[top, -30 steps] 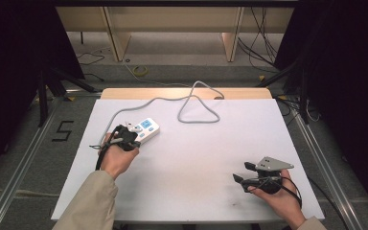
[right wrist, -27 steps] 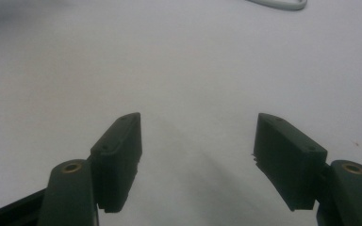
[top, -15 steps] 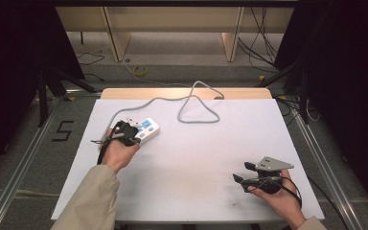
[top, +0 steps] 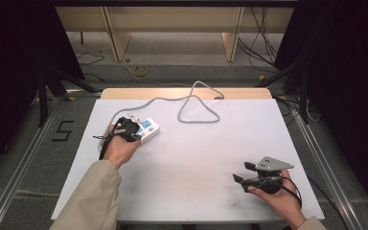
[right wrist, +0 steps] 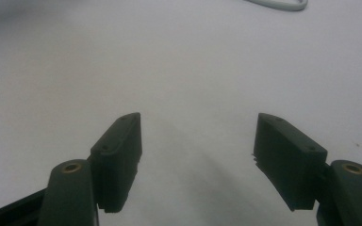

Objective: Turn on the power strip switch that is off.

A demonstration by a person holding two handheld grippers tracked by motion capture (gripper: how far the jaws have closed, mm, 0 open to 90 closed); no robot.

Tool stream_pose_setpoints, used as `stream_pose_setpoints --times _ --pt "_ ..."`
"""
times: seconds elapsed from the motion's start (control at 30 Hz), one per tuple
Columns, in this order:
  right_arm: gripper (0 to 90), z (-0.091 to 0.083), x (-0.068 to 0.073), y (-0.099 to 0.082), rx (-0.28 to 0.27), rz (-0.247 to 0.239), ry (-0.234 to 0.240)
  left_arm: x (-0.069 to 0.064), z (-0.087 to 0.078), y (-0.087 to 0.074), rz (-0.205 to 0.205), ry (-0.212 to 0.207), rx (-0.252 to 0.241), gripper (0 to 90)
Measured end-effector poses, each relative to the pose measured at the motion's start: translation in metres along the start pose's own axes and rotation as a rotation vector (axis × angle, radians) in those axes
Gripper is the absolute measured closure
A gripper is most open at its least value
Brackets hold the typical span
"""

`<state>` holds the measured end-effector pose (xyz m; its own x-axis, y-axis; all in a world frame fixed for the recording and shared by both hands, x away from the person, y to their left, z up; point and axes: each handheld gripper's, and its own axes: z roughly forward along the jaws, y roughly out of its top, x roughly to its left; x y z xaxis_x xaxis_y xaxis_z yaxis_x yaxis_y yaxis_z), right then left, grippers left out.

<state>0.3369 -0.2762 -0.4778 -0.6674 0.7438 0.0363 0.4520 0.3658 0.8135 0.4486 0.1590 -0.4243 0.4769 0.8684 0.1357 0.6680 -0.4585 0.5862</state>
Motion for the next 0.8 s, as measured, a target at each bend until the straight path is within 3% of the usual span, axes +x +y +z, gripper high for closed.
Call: stream_pose_setpoints --times 0.8 --pt "33.7 0.0 0.0 0.0 0.001 -0.004 0.001 0.004 0.007 0.017 0.021 0.013 0.025 89.9"
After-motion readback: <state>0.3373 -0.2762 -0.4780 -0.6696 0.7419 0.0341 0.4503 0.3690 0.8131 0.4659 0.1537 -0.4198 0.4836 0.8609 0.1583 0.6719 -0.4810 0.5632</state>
